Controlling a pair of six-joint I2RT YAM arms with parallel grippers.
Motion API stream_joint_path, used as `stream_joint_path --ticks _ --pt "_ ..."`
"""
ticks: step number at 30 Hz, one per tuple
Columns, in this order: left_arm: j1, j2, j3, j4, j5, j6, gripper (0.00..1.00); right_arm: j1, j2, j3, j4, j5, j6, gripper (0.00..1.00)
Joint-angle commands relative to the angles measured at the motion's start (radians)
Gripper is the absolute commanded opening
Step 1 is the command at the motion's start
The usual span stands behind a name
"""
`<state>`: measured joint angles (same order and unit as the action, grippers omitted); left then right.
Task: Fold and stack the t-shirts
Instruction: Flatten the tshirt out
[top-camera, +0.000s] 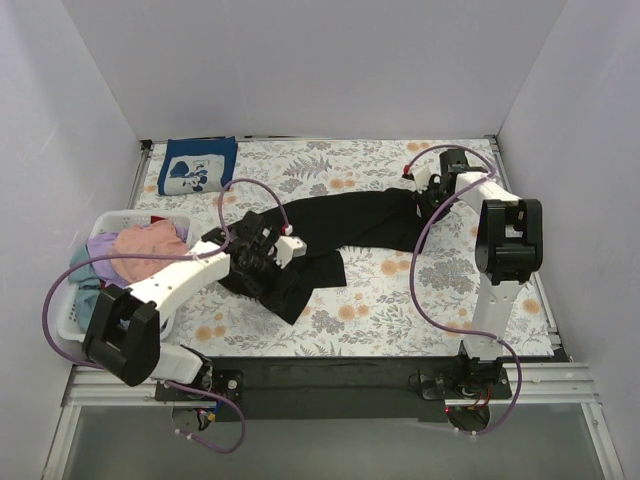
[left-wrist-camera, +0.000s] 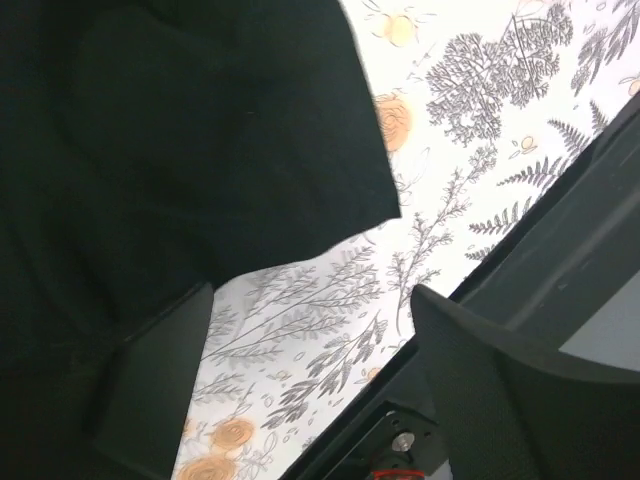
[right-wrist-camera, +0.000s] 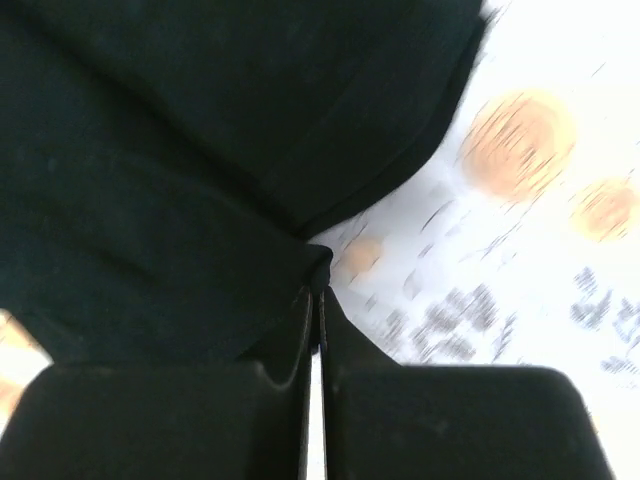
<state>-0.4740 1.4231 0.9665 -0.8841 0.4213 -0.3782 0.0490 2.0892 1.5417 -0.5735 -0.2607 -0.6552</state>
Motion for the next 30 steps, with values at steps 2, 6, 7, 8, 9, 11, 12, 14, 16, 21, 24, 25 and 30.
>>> stream_joint_path --ticks 2,6,7,8,9,11,12,14,16,21,24,25,30 --pt "-0.147 -0.089 -0.132 0.147 -0.116 0.079 0.66 0.002 -0.139 -0.077 -0.063 0.017 0.002 0.01" --pt "-0.226 -0.069 -0.156 0.23 -0.19 0.113 0.63 -0.003 -0.164 -0.075 -0.077 0.025 0.005 0.01" --pt "-0.254 -0.064 -0.163 0.246 -0.205 0.12 0.63 -0.003 -0.17 -0.075 -0.083 0.025 0.008 0.01" --pt "-0.267 -0.059 -0.166 0.269 -0.22 0.124 0.63 -0.005 -0.172 -0.072 -0.086 0.023 0.008 0.01" --pt "-0.275 -0.055 -0.175 0.281 -0.234 0.131 0.63 -0.003 -0.175 -0.068 -0.088 0.023 0.011 0.01" --pt "-0.293 -0.047 -0.186 0.315 -0.249 0.143 0.63 -0.003 -0.178 -0.066 -0.097 0.023 0.012 0.01" --pt "-0.304 -0.044 -0.195 0.324 -0.253 0.148 0.63 -0.003 -0.178 -0.065 -0.098 0.024 0.012 0.01" --pt "-0.314 -0.03 -0.204 0.349 -0.254 0.145 0.63 -0.005 -0.182 -0.066 -0.104 0.029 0.009 0.01" --pt "-0.328 -0.006 -0.225 0.367 -0.268 0.137 0.63 -0.005 -0.182 -0.065 -0.109 0.034 0.009 0.01" --pt "-0.359 0.045 -0.29 0.428 -0.32 0.147 0.62 -0.003 -0.192 -0.06 -0.124 0.037 0.003 0.01" --pt "-0.368 0.043 -0.33 0.433 -0.331 0.162 0.53 -0.005 -0.213 -0.064 -0.132 0.037 0.0 0.01" --pt "-0.368 0.039 -0.337 0.433 -0.331 0.16 0.44 -0.005 -0.23 -0.069 -0.134 0.035 0.0 0.01" --pt "-0.272 -0.076 -0.26 0.369 -0.31 0.105 0.0 -0.006 -0.303 -0.081 -0.146 0.043 -0.003 0.01"
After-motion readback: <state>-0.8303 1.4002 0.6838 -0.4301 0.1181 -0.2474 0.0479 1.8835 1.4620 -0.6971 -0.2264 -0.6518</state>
